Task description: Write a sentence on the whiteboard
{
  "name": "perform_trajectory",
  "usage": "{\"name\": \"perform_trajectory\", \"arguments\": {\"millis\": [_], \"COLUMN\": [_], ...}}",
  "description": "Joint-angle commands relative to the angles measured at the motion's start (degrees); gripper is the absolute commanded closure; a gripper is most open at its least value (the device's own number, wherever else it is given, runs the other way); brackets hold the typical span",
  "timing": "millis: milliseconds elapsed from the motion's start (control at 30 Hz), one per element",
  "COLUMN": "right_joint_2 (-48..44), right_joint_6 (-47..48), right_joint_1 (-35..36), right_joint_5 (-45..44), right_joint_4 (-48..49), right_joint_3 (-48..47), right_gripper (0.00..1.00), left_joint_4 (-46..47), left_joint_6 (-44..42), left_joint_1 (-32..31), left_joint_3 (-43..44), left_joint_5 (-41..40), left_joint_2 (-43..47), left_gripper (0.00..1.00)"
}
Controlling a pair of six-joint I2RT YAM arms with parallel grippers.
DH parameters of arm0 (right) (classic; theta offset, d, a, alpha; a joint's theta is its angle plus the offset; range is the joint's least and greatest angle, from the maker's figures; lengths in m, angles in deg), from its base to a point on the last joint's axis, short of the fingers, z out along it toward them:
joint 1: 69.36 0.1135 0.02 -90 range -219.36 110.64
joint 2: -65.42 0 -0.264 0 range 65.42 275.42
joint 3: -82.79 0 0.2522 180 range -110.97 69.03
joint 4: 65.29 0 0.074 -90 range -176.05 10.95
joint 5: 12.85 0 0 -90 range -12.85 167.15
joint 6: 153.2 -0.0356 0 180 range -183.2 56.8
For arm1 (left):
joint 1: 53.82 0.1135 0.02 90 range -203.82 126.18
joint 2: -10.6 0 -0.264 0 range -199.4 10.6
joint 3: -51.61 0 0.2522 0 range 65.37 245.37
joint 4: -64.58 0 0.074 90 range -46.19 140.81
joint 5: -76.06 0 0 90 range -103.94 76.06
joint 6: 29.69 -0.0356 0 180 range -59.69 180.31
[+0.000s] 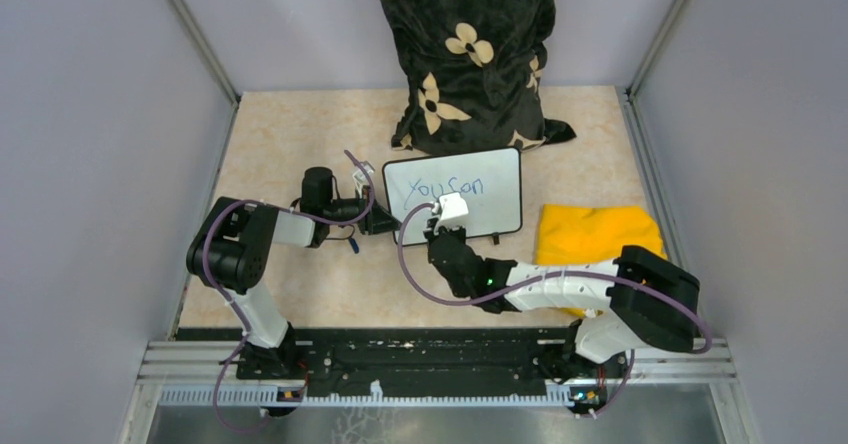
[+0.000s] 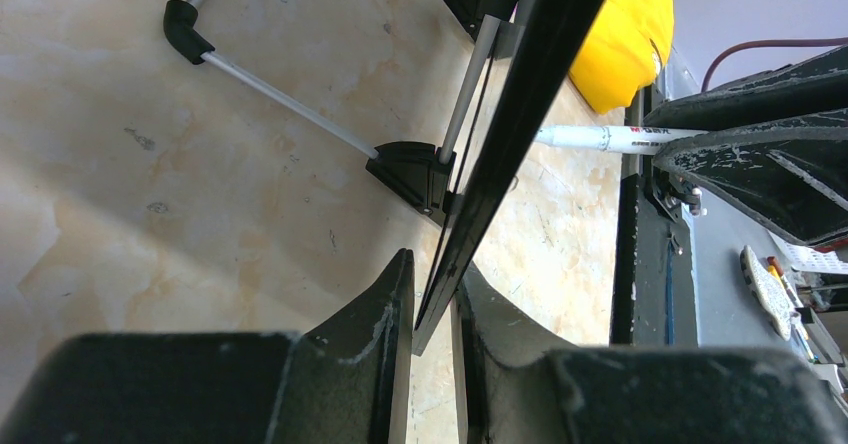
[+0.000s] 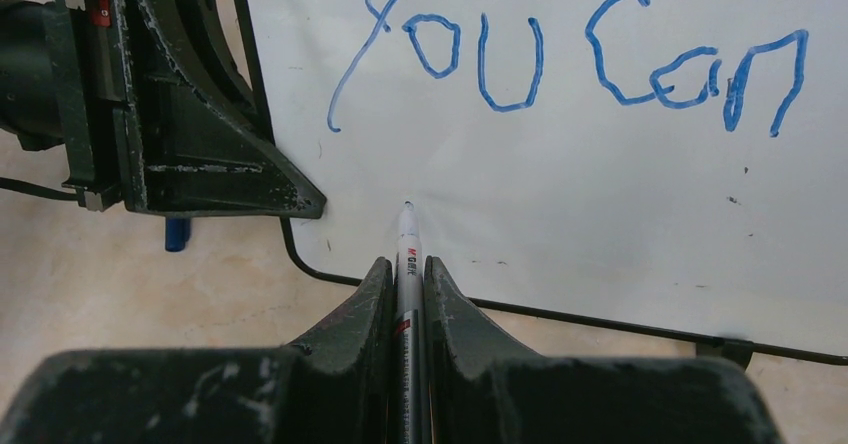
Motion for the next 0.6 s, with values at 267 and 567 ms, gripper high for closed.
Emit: {"name": "perform_trajectory", "arguments": {"millis": [267, 567], "right_joint_2": [1.6, 1.1], "right_joint_6": [-0.4, -0.5], "right_joint_1": [0.0, -0.6], "right_joint_5": [-4.1, -0.9], "right_joint_4": [3.9, 2.3], "right_joint_3": [-4.6, -4.0], "right_gripper": [1.0, 1.0], "left_joint_4": [-0.6, -0.6], "left_joint_6": [-2.1, -2.1], "left_joint_1": [-0.1, -0.1], "left_joint_3": [1.0, 1.1], "left_joint_5": [-2.1, -2.1], "left_joint_2": [-0.6, -0.6], "left_gripper": [0.75, 0.75]}}
